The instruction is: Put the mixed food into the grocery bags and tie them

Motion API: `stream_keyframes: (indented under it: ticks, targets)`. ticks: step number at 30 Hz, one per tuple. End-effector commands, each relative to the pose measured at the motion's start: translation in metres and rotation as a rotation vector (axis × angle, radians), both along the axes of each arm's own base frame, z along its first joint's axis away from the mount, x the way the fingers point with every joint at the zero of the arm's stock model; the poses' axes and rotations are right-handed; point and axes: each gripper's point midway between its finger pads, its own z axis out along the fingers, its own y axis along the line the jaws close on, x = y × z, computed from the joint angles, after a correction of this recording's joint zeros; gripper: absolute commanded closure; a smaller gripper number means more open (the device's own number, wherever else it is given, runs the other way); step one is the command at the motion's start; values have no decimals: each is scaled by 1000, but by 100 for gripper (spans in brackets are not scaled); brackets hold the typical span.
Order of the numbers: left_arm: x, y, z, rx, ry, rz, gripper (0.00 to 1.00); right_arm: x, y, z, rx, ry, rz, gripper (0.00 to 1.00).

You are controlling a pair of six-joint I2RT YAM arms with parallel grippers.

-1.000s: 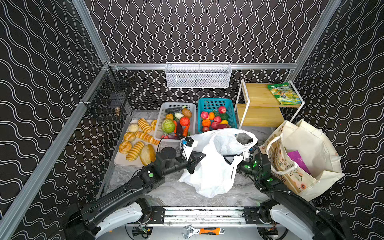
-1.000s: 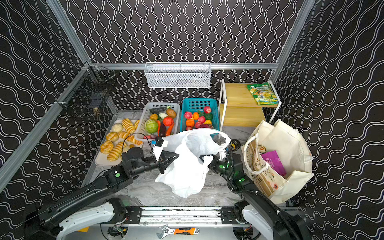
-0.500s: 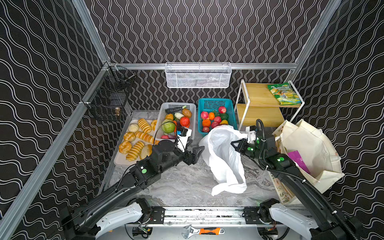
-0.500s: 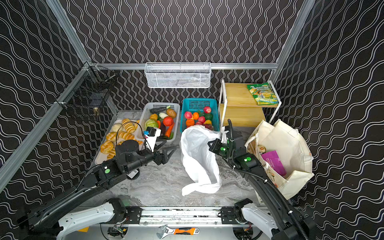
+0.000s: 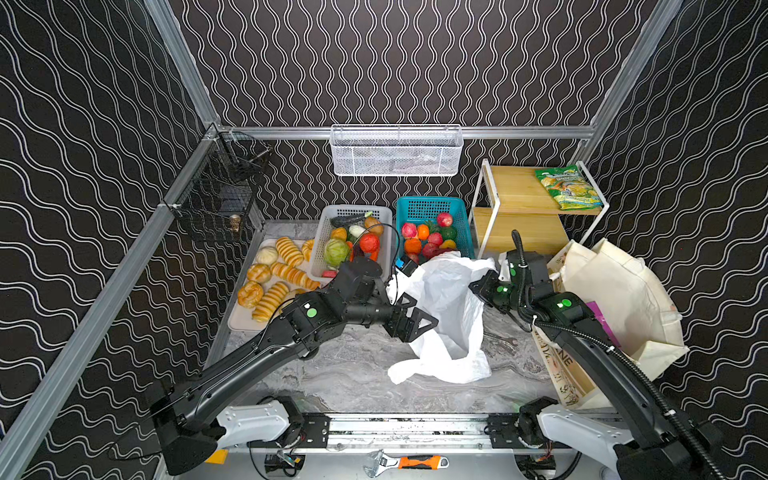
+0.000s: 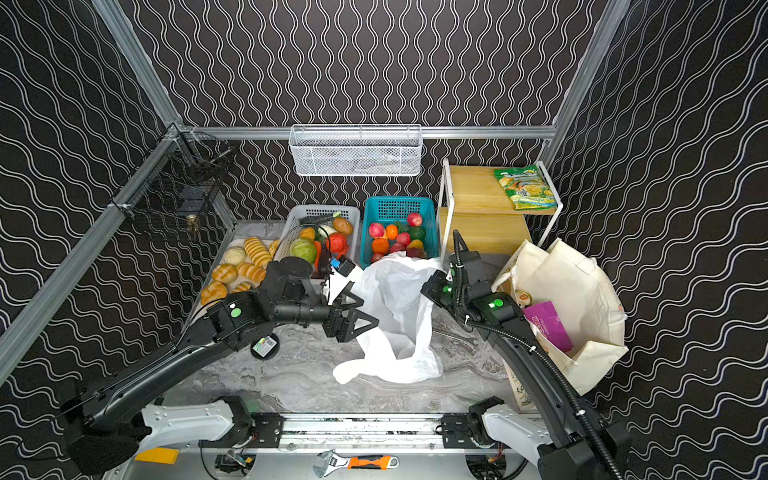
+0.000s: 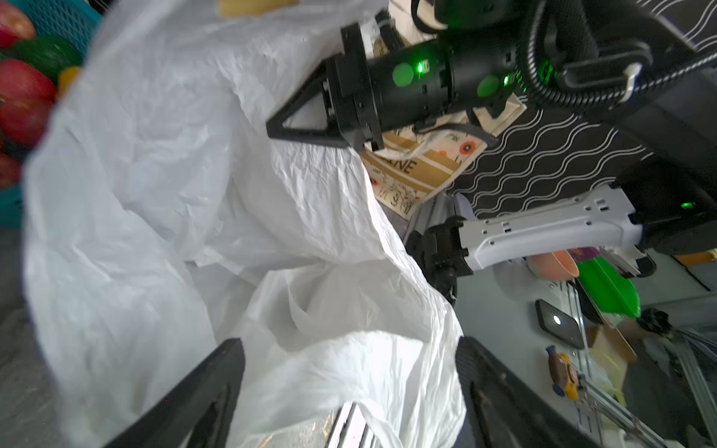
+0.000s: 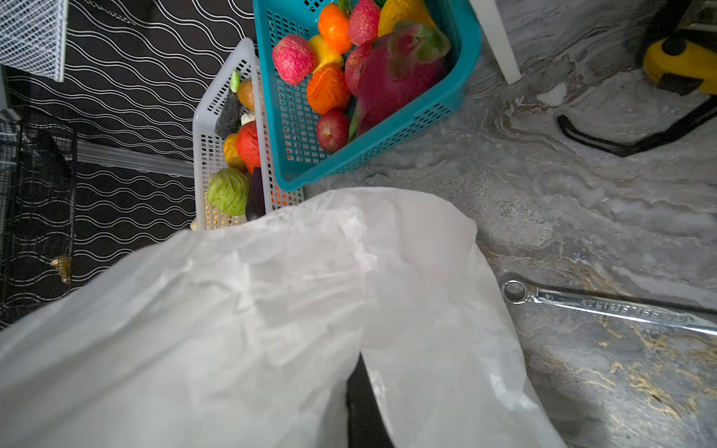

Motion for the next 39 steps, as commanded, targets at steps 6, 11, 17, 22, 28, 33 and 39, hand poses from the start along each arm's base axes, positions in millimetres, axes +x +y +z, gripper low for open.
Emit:
stream_keyframes:
  ticks: [6,11,17,22,28,33,39]
  targets:
    - [-1,25,-63,239,174,119,12,6,-4,9,62,-18,-91,100]
    - [-19,2,-73,148,323,31,15,4,-13,10,66,-24,-143,100]
    - [-5,34,-104,360,284,144,36,-2,-30,15,20,-47,-204,100]
    - [-5,49,-114,376,305,190,87,-7,-57,7,-174,-20,-243,100]
    - [-1,86,-119,441,324,285,100,-12,-73,-3,-477,62,-93,100]
    - [-14,43,-84,234,360,84,84,-6,-44,-14,-460,156,80,100]
    - [18,73,-53,272,164,269,22,12,-40,-2,-446,117,58,100]
